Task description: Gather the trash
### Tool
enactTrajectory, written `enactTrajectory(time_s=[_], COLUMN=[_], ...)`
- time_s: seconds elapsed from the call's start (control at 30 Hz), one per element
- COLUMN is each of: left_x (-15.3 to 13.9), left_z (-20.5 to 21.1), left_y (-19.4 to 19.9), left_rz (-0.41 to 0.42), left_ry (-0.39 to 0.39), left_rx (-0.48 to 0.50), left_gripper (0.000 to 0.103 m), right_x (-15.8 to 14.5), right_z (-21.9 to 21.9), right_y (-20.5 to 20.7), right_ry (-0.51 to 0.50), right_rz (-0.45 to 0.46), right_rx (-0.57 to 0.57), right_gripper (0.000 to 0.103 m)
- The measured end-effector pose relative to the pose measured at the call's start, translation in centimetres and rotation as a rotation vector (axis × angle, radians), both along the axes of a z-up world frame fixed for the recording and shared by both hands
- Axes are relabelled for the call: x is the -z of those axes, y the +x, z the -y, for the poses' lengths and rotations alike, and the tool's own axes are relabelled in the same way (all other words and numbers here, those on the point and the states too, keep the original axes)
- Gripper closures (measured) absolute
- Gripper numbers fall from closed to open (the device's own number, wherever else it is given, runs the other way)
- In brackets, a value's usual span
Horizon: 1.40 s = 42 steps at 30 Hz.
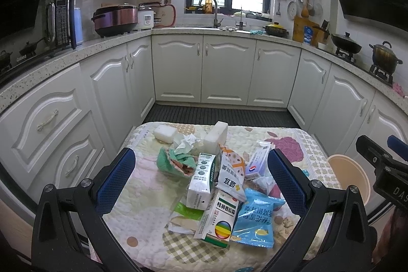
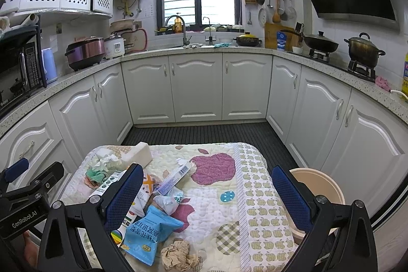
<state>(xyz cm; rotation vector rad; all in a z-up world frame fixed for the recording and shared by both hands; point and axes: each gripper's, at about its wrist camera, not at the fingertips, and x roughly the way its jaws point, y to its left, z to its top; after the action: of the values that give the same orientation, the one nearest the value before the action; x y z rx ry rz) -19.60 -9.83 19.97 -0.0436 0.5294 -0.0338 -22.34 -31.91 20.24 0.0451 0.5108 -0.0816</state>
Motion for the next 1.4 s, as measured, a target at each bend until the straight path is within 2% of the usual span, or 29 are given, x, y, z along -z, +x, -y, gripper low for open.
enactTrajectory(time_s=[0.87, 1.17, 1.4], left_x=[1.0, 1.9, 3.2], left_z=[-0.3, -0.9, -3.7], left_y=[0.4, 1.1, 3.2], left_rz=[-0.028, -0.071, -0.178], left_ry=[0.01, -0.007, -0.024], left_rx=[-0.009, 0.003, 0.068], left_gripper=[0.0, 0.0, 0.0], right_x=[0.0, 0.9, 2.3], right_z=[0.0, -0.5, -0.5], right_y=[0.4, 1.1, 2.1], right_ry=[-0.008, -0.019, 0.001], right_rz=[-0.027, -0.05, -0.094], right_rx=[0.0, -0.013, -0.046], right_gripper=[0.003, 0.003, 0.003])
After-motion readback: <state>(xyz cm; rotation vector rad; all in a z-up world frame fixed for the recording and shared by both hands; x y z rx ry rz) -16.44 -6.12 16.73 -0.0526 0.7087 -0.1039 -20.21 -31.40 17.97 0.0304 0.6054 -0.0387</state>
